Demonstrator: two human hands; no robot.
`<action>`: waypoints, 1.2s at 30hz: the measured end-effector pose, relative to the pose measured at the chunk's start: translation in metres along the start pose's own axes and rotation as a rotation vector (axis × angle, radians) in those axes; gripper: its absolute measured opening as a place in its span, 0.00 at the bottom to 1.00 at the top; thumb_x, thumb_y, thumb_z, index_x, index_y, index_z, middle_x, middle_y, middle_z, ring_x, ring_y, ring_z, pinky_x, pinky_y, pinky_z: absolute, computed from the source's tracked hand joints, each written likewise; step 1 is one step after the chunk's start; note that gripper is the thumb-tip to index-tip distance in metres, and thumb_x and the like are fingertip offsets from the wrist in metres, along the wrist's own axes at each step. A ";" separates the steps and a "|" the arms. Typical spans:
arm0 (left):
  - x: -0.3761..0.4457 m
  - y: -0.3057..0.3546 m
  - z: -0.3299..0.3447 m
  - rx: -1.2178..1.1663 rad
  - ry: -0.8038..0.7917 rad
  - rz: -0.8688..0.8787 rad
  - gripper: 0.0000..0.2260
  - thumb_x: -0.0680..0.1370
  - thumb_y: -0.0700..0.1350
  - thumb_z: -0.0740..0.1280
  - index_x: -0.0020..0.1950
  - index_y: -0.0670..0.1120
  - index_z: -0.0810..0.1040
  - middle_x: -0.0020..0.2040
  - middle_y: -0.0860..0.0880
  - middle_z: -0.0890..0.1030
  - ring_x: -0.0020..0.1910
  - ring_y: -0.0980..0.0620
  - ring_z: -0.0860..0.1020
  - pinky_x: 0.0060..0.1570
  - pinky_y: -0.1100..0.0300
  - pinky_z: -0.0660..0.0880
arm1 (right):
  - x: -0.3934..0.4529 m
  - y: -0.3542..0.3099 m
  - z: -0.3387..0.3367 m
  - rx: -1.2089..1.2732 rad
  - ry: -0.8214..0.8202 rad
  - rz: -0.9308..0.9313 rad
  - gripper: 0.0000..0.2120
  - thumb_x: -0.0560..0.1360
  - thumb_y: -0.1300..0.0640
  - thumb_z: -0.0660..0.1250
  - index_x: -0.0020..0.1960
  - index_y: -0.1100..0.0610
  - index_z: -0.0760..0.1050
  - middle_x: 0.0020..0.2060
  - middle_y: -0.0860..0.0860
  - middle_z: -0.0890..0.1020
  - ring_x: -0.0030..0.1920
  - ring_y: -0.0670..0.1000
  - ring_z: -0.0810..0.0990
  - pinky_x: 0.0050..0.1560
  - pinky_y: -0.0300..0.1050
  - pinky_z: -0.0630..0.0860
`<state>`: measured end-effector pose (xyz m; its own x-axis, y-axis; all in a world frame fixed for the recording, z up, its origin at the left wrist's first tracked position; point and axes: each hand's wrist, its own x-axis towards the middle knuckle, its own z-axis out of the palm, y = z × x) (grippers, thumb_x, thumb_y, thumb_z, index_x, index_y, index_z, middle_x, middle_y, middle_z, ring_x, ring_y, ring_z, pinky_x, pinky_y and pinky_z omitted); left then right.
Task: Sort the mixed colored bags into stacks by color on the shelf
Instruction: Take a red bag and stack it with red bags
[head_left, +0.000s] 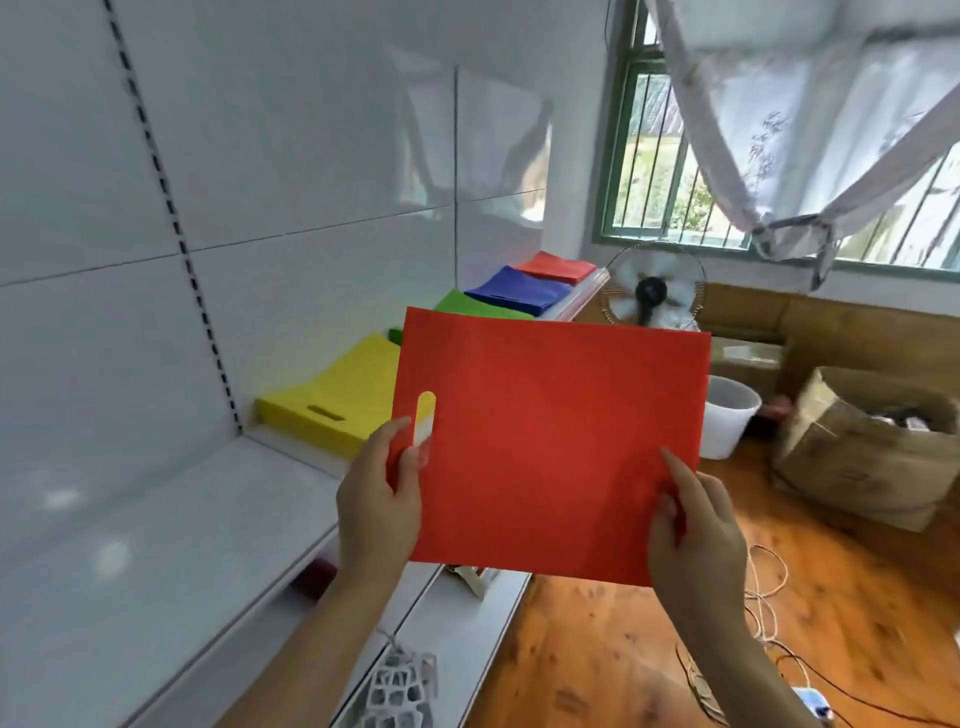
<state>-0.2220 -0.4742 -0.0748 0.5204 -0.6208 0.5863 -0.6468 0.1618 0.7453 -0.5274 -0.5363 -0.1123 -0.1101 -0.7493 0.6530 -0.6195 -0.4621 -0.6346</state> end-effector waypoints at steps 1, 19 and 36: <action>0.004 0.005 0.018 -0.008 -0.010 0.002 0.14 0.84 0.42 0.67 0.68 0.53 0.78 0.60 0.60 0.81 0.53 0.68 0.76 0.50 0.80 0.68 | 0.008 0.013 -0.005 -0.011 0.009 0.018 0.28 0.80 0.67 0.66 0.77 0.49 0.73 0.58 0.47 0.76 0.51 0.48 0.77 0.52 0.44 0.72; 0.130 -0.022 0.301 -0.009 -0.243 0.096 0.25 0.85 0.40 0.62 0.81 0.55 0.66 0.62 0.50 0.79 0.53 0.77 0.70 0.49 0.83 0.64 | 0.183 0.175 0.053 -0.195 0.066 0.180 0.31 0.77 0.69 0.67 0.78 0.54 0.71 0.53 0.50 0.74 0.47 0.51 0.74 0.48 0.47 0.71; 0.278 -0.029 0.590 -0.043 -0.391 0.101 0.28 0.84 0.38 0.61 0.82 0.58 0.64 0.52 0.56 0.76 0.51 0.72 0.73 0.46 0.78 0.68 | 0.392 0.351 0.129 -0.269 0.060 0.376 0.37 0.78 0.62 0.67 0.83 0.43 0.61 0.49 0.49 0.73 0.44 0.53 0.76 0.45 0.53 0.76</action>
<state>-0.3875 -1.1044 -0.1204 0.1983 -0.8438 0.4986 -0.6557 0.2639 0.7074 -0.6881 -1.0538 -0.1322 -0.4059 -0.8087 0.4258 -0.7066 -0.0178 -0.7074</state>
